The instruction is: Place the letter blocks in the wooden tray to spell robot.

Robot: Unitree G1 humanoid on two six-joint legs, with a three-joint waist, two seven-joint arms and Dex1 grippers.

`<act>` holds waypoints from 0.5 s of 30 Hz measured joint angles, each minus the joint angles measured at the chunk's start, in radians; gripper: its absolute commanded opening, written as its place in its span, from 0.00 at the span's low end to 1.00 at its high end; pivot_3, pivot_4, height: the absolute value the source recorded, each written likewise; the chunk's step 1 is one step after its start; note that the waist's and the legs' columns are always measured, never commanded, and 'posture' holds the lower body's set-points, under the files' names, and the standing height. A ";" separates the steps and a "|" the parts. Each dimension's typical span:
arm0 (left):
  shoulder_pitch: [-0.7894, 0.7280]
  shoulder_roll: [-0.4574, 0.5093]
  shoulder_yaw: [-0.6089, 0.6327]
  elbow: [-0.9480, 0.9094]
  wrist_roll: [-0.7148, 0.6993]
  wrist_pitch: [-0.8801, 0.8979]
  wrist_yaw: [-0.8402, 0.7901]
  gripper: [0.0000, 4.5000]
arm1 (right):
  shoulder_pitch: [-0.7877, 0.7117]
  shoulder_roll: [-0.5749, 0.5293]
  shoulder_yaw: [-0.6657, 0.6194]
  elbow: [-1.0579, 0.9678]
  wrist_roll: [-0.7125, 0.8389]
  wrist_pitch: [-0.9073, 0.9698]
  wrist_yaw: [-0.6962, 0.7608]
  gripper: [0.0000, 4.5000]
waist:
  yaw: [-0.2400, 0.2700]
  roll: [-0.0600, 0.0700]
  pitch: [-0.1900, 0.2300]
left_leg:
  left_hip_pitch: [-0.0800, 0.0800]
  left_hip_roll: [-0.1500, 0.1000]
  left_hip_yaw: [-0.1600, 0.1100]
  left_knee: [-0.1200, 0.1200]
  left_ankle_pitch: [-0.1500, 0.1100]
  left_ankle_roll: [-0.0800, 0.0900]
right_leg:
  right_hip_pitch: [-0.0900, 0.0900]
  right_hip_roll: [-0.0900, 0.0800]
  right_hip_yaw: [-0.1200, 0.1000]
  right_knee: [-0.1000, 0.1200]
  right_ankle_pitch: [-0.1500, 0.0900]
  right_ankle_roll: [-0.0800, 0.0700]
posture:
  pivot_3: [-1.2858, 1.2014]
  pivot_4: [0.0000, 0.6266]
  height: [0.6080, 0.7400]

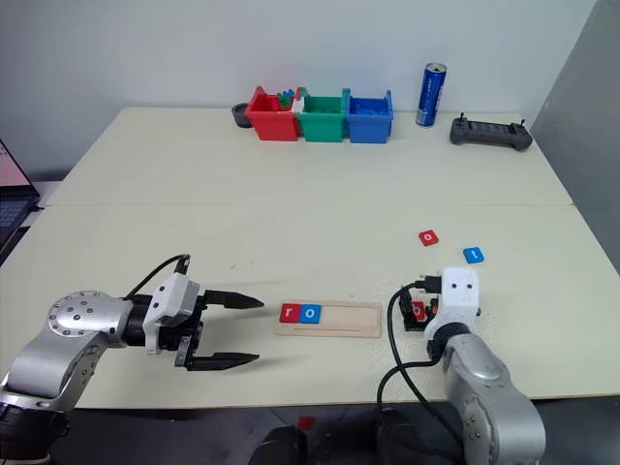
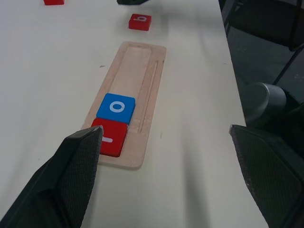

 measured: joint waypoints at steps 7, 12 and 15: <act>0.008 -0.022 -0.001 0.012 0.014 -0.030 -0.001 1.00 | -0.042 -0.491 -0.014 0.178 0.117 -0.249 0.504 1.00 | 0.002 0.000 0.000 | 0.001 0.000 0.000 0.000 0.000 0.001 | 0.001 0.001 -0.001 0.000 0.000 0.000 | 0.52 0.24 1.00; 0.008 -0.025 -0.001 0.029 0.018 -0.048 -0.001 1.00 | -0.063 -0.672 0.113 0.362 0.085 -0.485 0.770 1.00 | 0.002 -0.001 0.000 | 0.002 0.000 0.001 0.000 0.000 0.001 | 0.003 0.001 0.000 0.000 0.000 0.000 | 0.52 0.24 1.00; 0.008 -0.026 -0.002 0.029 0.019 -0.048 -0.001 1.00 | -0.114 -0.683 0.182 0.464 0.056 -0.581 0.848 1.00 | 0.001 -0.001 0.000 | 0.003 0.000 0.000 0.000 0.000 0.001 | 0.003 0.001 0.000 0.000 0.000 0.000 | 0.52 0.24 1.00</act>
